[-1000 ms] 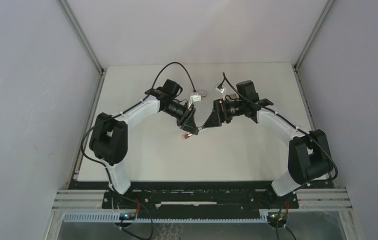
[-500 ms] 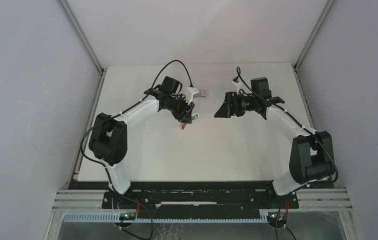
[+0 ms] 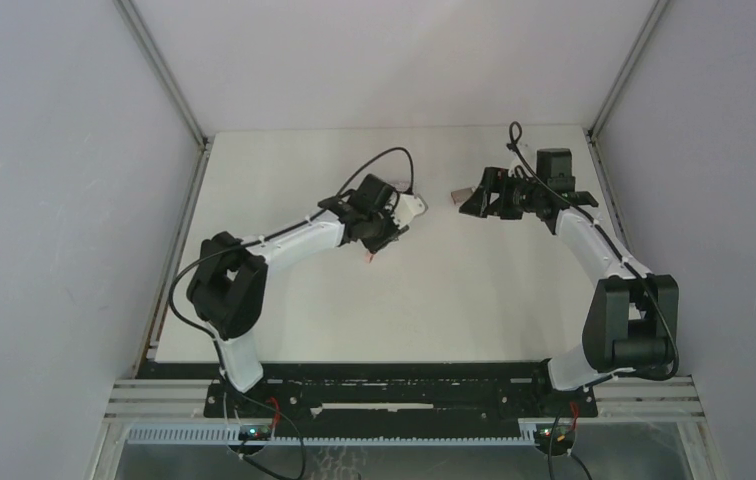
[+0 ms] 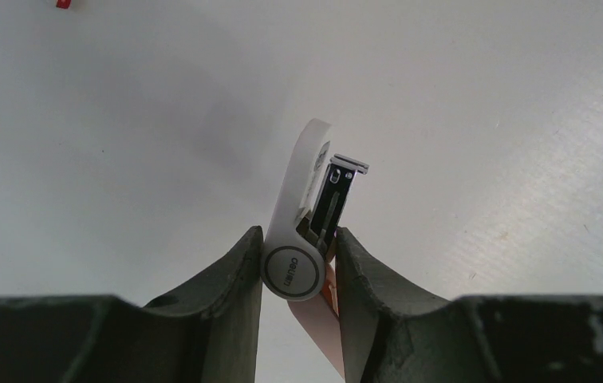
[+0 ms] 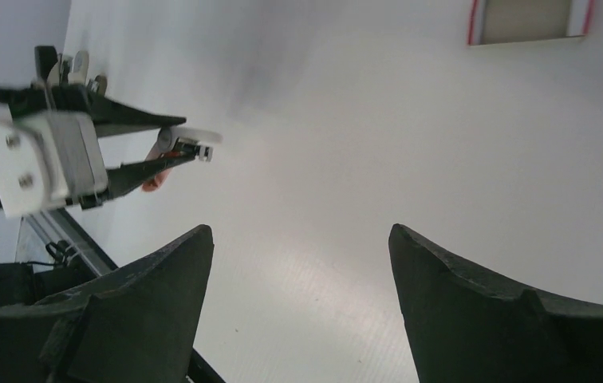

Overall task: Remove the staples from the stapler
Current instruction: Unload the staple at the center of the board.

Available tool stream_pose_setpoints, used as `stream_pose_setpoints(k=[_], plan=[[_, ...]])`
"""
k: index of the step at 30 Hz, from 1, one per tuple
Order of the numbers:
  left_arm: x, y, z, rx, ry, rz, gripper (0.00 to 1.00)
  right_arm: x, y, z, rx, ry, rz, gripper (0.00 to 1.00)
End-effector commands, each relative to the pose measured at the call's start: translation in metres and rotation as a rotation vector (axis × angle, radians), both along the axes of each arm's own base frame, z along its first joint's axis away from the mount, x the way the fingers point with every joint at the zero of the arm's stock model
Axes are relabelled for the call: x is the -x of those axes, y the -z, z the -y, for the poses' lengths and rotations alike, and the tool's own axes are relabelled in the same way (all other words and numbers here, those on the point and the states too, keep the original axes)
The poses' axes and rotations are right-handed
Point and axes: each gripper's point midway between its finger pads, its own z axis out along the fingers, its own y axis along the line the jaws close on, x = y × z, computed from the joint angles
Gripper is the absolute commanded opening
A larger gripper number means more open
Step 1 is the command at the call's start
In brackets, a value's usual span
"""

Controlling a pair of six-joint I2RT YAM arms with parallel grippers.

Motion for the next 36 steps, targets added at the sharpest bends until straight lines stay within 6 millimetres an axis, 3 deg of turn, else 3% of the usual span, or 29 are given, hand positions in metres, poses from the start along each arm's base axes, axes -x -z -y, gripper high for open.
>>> stream_pose_setpoints(k=[1, 10, 29, 36], plan=[[-0.014, -0.019, -0.001, -0.105, -0.023, 0.194, 0.13, -0.014, -0.031, 0.013, -0.003, 0.066, 0.081, 0.81], [-0.007, -0.005, 0.016, -0.247, -0.007, 0.318, 0.12, -0.014, -0.035, 0.018, -0.019, 0.078, 0.082, 0.82], [0.024, 0.039, 0.041, -0.338, 0.065, 0.325, 0.09, -0.019, -0.035, 0.034, -0.033, 0.14, 0.064, 0.82], [0.026, 0.043, 0.043, -0.362, 0.064, 0.353, 0.08, -0.02, -0.035, 0.038, -0.046, 0.152, 0.055, 0.82]])
